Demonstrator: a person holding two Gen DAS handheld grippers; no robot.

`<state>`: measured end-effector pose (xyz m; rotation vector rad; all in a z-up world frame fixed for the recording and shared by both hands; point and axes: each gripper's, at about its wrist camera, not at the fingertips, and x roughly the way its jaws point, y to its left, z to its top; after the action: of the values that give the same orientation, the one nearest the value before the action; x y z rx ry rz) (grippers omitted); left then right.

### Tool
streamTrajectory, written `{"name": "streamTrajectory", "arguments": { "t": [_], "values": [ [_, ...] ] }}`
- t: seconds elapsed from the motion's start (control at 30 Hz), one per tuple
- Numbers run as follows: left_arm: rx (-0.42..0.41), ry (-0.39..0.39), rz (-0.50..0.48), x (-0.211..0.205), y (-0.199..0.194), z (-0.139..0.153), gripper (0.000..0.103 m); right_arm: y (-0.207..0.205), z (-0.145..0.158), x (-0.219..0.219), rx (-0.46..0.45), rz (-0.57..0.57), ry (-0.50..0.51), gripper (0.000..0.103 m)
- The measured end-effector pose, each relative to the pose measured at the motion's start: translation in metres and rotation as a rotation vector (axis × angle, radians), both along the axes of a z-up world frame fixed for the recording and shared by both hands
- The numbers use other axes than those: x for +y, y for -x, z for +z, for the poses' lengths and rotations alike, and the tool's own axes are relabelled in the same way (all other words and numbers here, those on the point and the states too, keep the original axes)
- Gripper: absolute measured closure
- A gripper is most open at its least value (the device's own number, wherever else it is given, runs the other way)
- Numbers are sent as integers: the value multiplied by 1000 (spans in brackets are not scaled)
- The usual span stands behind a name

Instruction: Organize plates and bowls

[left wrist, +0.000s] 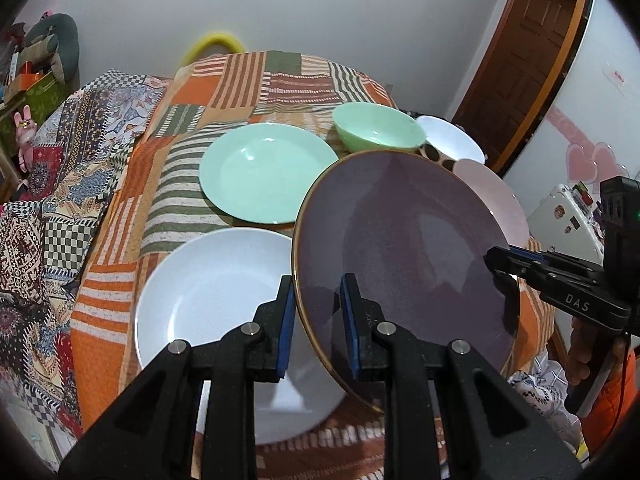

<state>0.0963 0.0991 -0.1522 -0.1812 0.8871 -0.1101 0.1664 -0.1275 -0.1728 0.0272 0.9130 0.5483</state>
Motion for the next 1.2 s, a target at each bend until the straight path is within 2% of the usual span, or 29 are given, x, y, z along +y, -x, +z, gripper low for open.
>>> {"name": "streamTrajectory", "arguments": {
  "t": [0.47, 1.2],
  "values": [
    [43, 6, -51, -39, 11, -11, 81, 16, -10, -27, 25, -43, 2, 83],
    [162, -14, -101, -69, -15, -56, 81, 11, -45, -53, 113, -88, 20, 83]
  ]
}}
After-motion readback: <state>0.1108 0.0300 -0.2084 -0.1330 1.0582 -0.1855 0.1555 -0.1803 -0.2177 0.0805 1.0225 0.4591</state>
